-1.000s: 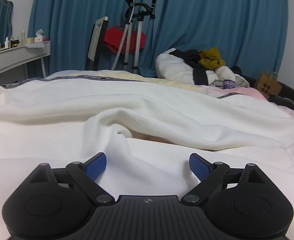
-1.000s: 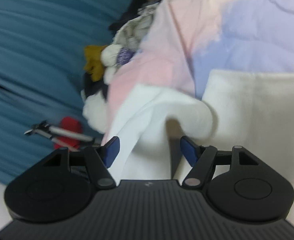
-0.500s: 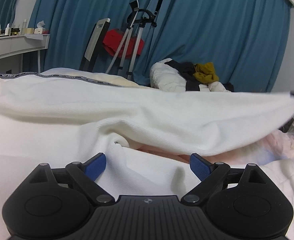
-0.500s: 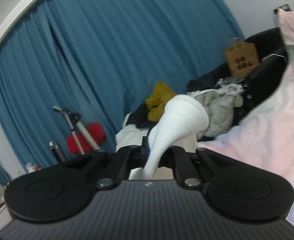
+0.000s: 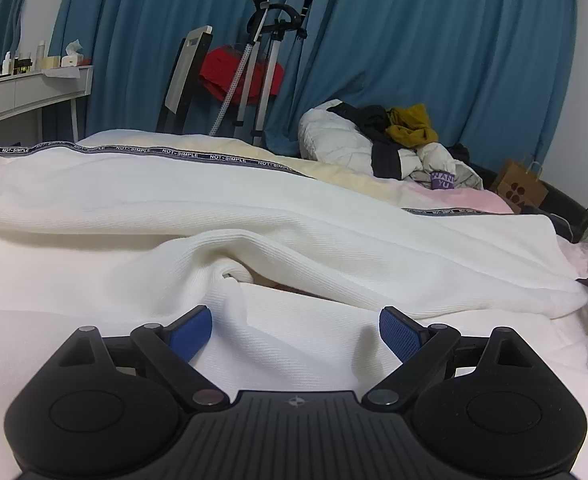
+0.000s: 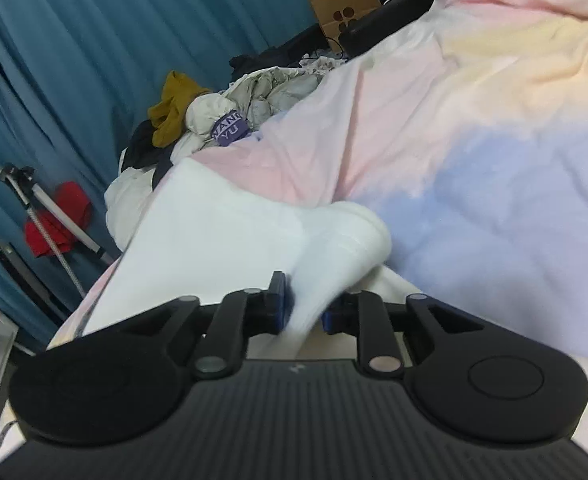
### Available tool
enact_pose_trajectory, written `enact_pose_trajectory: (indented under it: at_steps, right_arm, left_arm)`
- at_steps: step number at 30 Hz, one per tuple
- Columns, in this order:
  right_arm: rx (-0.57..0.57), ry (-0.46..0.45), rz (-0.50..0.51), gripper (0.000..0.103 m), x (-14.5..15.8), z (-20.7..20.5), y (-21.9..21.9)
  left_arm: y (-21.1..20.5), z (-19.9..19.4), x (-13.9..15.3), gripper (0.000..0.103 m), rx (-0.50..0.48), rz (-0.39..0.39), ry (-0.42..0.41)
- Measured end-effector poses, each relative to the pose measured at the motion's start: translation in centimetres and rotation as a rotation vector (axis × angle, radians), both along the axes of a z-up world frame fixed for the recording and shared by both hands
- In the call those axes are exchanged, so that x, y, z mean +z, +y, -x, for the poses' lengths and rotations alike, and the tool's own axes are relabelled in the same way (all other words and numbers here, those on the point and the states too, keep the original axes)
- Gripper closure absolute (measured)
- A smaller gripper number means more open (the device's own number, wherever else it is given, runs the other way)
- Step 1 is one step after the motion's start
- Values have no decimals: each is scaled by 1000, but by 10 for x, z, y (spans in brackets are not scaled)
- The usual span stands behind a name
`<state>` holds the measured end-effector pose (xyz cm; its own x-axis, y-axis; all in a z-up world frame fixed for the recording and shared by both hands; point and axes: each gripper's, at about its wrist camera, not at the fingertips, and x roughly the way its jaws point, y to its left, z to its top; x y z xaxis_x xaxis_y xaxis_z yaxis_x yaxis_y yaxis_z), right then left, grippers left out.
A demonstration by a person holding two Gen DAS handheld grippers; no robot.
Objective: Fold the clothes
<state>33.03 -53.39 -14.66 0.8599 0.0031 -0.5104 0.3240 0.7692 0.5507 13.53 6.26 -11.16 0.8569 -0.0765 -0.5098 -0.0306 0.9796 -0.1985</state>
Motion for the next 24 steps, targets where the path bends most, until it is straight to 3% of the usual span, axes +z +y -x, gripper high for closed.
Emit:
enact_pose_trajectory:
  at_steps: [10, 12, 15, 21, 24]
  right_arm:
    - [72, -21, 49, 80, 52, 120, 41]
    - [87, -29, 44, 66, 57, 146, 48]
    - [73, -16, 7, 49, 57, 167, 50]
    - [72, -21, -43, 48, 54, 174, 41]
    - [68, -1, -44, 48, 49, 174, 37]
  left_arm:
    - [-3, 38, 31, 11, -22, -12, -31]
    - [0, 49, 36, 11, 1, -15, -4]
    - [8, 65, 42, 11, 73, -42, 76]
    - [34, 101, 58, 10, 220, -67, 155]
    - [54, 124, 70, 6, 299, -34, 162]
